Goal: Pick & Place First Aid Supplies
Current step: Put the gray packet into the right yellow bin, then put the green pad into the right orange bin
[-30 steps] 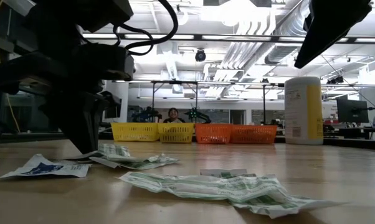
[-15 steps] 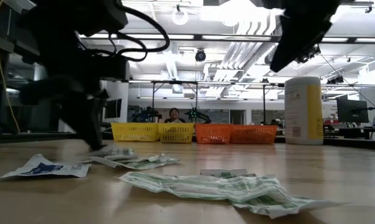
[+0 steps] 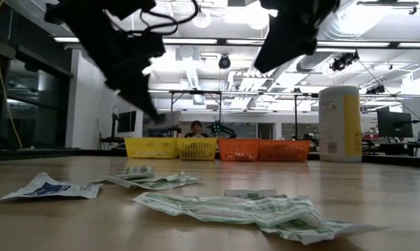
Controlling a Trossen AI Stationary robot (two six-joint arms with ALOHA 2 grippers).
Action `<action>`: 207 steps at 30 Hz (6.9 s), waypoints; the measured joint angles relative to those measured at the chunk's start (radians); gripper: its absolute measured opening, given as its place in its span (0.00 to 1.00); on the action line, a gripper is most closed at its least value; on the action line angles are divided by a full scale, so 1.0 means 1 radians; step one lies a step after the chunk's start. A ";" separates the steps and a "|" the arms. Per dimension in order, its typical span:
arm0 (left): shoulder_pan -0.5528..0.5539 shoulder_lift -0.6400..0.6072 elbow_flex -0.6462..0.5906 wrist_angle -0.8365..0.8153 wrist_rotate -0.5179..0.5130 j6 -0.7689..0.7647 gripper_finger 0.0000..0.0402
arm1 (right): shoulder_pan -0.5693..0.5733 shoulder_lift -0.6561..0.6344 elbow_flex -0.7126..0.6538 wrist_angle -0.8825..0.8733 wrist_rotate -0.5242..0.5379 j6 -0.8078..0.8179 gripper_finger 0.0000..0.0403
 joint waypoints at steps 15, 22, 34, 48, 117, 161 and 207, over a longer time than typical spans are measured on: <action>0.446 -0.040 0.065 0.203 0.203 0.295 0.00 | -0.167 0.000 0.000 -0.007 -0.086 -0.060 0.34; 0.654 0.050 0.147 0.210 0.368 0.433 0.00 | -0.219 0.000 0.000 -0.044 -0.090 -0.053 0.34; 0.820 0.283 0.390 0.190 0.505 0.605 0.00 | -0.299 0.000 0.000 -0.047 -0.091 -0.017 0.34; 0.867 0.547 0.795 -0.254 0.567 0.622 0.00 | -0.341 0.000 0.000 -0.047 -0.089 0.073 0.34; 0.583 0.614 1.167 -1.088 0.592 0.356 0.37 | -0.348 0.000 0.000 -0.101 -0.500 -0.260 0.34; 0.113 0.512 0.468 -0.440 0.823 -0.010 0.37 | 0.118 -0.001 0.000 -0.249 -0.346 -0.085 0.34; 0.126 0.514 0.281 -0.165 1.072 0.067 0.02 | 0.127 -0.001 0.000 -0.249 -0.287 -0.021 0.34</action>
